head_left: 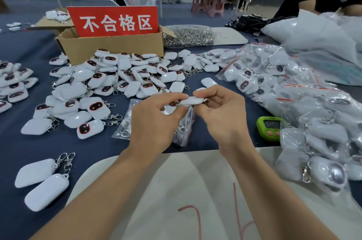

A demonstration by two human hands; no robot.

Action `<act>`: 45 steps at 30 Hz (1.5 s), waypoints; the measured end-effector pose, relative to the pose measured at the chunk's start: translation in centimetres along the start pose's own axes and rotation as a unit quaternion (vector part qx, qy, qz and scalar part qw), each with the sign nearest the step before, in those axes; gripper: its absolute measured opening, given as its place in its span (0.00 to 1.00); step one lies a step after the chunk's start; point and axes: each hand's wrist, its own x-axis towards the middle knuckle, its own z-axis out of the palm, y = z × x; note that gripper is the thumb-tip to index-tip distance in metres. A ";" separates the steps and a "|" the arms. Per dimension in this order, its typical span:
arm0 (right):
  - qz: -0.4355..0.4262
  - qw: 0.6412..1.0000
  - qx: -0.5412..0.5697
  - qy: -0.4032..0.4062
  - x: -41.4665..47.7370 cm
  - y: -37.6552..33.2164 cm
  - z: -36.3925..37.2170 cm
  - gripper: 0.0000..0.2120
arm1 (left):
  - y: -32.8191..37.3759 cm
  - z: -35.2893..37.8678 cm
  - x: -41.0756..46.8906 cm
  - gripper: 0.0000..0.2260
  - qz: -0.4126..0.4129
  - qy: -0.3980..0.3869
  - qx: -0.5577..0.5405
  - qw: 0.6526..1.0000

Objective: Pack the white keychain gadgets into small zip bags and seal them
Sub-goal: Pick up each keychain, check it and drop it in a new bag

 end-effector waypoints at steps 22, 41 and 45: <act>0.139 0.988 0.049 -0.039 0.4 -0.2 0.0 0.09 | -0.3 -0.5 0.0 0.25 0.024 -0.049 -0.003 0.998; 0.154 0.988 0.004 0.004 1.1 -0.4 -0.8 0.11 | -1.1 -1.9 1.6 0.12 -0.137 0.176 -0.114 0.968; 0.181 0.979 -0.037 0.084 1.8 -0.1 -1.7 0.12 | -2.5 -4.5 3.2 0.13 -0.246 0.276 -0.100 0.924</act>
